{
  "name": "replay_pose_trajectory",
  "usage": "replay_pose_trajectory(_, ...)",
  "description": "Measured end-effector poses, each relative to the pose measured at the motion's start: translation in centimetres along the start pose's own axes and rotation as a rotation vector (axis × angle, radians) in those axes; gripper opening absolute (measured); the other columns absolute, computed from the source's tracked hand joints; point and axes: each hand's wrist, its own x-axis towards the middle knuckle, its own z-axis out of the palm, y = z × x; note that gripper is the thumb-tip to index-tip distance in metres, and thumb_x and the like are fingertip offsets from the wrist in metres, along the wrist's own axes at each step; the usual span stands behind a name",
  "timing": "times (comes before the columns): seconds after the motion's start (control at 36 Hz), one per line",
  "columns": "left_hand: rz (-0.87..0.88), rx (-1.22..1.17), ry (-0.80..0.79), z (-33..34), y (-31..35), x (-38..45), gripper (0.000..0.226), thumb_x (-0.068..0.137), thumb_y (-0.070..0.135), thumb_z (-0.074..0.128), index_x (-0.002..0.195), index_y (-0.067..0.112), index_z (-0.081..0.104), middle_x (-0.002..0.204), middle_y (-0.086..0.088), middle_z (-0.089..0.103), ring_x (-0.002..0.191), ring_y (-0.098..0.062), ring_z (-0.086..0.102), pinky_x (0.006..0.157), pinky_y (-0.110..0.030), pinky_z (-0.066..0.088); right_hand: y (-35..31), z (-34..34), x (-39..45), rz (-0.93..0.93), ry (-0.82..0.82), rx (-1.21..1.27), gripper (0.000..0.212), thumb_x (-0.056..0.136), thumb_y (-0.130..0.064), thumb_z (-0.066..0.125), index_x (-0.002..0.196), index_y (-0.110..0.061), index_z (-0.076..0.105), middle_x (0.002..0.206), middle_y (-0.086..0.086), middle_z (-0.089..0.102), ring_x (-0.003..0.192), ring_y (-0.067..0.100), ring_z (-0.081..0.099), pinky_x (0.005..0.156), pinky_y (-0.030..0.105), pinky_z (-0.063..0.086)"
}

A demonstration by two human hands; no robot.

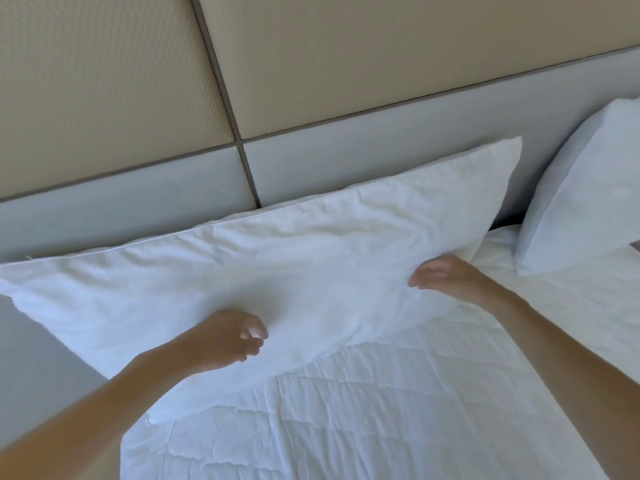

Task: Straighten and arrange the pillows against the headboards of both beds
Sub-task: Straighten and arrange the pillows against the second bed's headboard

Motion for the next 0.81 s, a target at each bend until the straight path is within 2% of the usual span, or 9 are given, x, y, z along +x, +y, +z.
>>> replay_pose_trajectory(0.08, 0.188, -0.043, 0.163, 0.7, 6.7, 0.9, 0.014, 0.096, 0.032, 0.051, 0.092, 0.036, 0.065, 0.08, 0.011, 0.074, 0.076, -0.007, 0.069, 0.072, -0.027, 0.056, 2.9, 0.5, -1.7, 0.027, 0.229, 0.245, 0.015, 0.087, -0.027, 0.07, 0.086, -0.012, 0.073, 0.09, 0.001, 0.077, 0.085, 0.014, 0.068, 0.079, 0.026, 0.048)
replay_pose_trajectory(0.17, 0.409, -0.052, 0.233, 1.6, 14.2, 2.2, 0.014, 0.095, 0.038, 0.049, 0.095, 0.038, 0.064, 0.078, 0.014, 0.072, 0.076, -0.005, 0.068, 0.077, -0.033, 0.057, 6.8, 0.9, -2.2, 0.123, 0.394, 0.337, 0.019, 0.087, -0.029, 0.065, 0.079, -0.013, 0.07, 0.081, 0.002, 0.075, 0.082, 0.019, 0.067, 0.077, 0.034, 0.049)
replay_pose_trajectory(0.25, 0.563, 0.016, 0.301, 2.2, 21.4, 4.1, 0.016, 0.093, 0.044, 0.047, 0.092, 0.04, 0.062, 0.08, 0.015, 0.07, 0.081, -0.006, 0.067, 0.079, -0.035, 0.056, 10.5, 1.2, -2.3, 0.203, 0.48, 0.386, 0.02, 0.087, -0.029, 0.062, 0.075, -0.016, 0.071, 0.075, 0.002, 0.073, 0.079, 0.02, 0.067, 0.078, 0.04, 0.051)
replay_pose_trajectory(0.39, 0.75, 0.263, 0.462, 1.5, 31.7, 7.9, 0.027, 0.096, 0.037, 0.042, 0.093, 0.025, 0.066, 0.087, 0.005, 0.07, 0.088, -0.02, 0.064, 0.078, -0.042, 0.055, 16.9, 0.3, -0.9, 0.345, 0.553, 0.397, 0.018, 0.088, -0.028, 0.059, 0.078, -0.018, 0.07, 0.075, -0.002, 0.074, 0.08, 0.018, 0.068, 0.08, 0.039, 0.053)
replay_pose_trajectory(0.47, 0.778, 0.382, 0.536, 0.8, 36.3, 10.1, 0.024, 0.096, 0.032, 0.043, 0.09, 0.022, 0.064, 0.086, 0.001, 0.067, 0.084, -0.025, 0.063, 0.075, -0.043, 0.055, 19.4, -1.6, 0.6, 0.404, 0.649, 0.258, 0.026, 0.094, -0.024, 0.053, 0.081, -0.005, 0.064, 0.079, 0.005, 0.067, 0.085, 0.03, 0.063, 0.073, 0.036, 0.048)
replay_pose_trajectory(0.56, 0.772, 0.489, 0.536, 1.3, 40.0, 11.7, 0.023, 0.096, 0.034, 0.041, 0.093, 0.023, 0.061, 0.092, 0.002, 0.065, 0.09, -0.025, 0.06, 0.08, -0.043, 0.053, 20.5, -4.6, 2.9, 0.412, 0.742, 0.181, 0.029, 0.099, -0.026, 0.048, 0.083, -0.003, 0.057, 0.077, 0.008, 0.058, 0.086, 0.033, 0.06, 0.069, 0.031, 0.04)
replay_pose_trajectory(0.64, 0.781, 0.553, 0.508, 2.5, 42.7, 13.4, 0.026, 0.097, 0.037, 0.04, 0.1, 0.023, 0.062, 0.099, 0.005, 0.063, 0.094, -0.022, 0.058, 0.081, -0.039, 0.051, 21.4, -7.9, 6.6, 0.434, 0.734, 0.245, 0.037, 0.1, -0.036, 0.047, 0.103, -0.001, 0.057, 0.096, 0.014, 0.062, 0.088, 0.03, 0.059, 0.069, 0.032, 0.042)
replay_pose_trajectory(0.72, 0.774, 0.646, 0.512, 3.4, 45.3, 15.9, 0.029, 0.098, 0.04, 0.038, 0.104, 0.023, 0.061, 0.103, 0.005, 0.059, 0.095, -0.02, 0.057, 0.078, -0.035, 0.048, 23.5, -10.0, 10.8, 0.541, 0.672, 0.362, 0.062, 0.097, -0.056, 0.038, 0.117, 0.001, 0.05, 0.116, 0.015, 0.062, 0.101, 0.03, 0.059, 0.084, 0.038, 0.048)
replay_pose_trajectory(0.81, 0.759, 0.699, 0.539, 4.3, 48.6, 18.9, 0.032, 0.098, 0.044, 0.04, 0.114, 0.024, 0.059, 0.115, 0.005, 0.058, 0.104, -0.021, 0.057, 0.087, -0.04, 0.048, 27.2, -9.7, 14.1, 0.676, 0.67, 0.242, 0.08, 0.091, -0.071, 0.032, 0.126, 0.0, 0.044, 0.127, 0.018, 0.057, 0.118, 0.037, 0.055, 0.1, 0.044, 0.043)
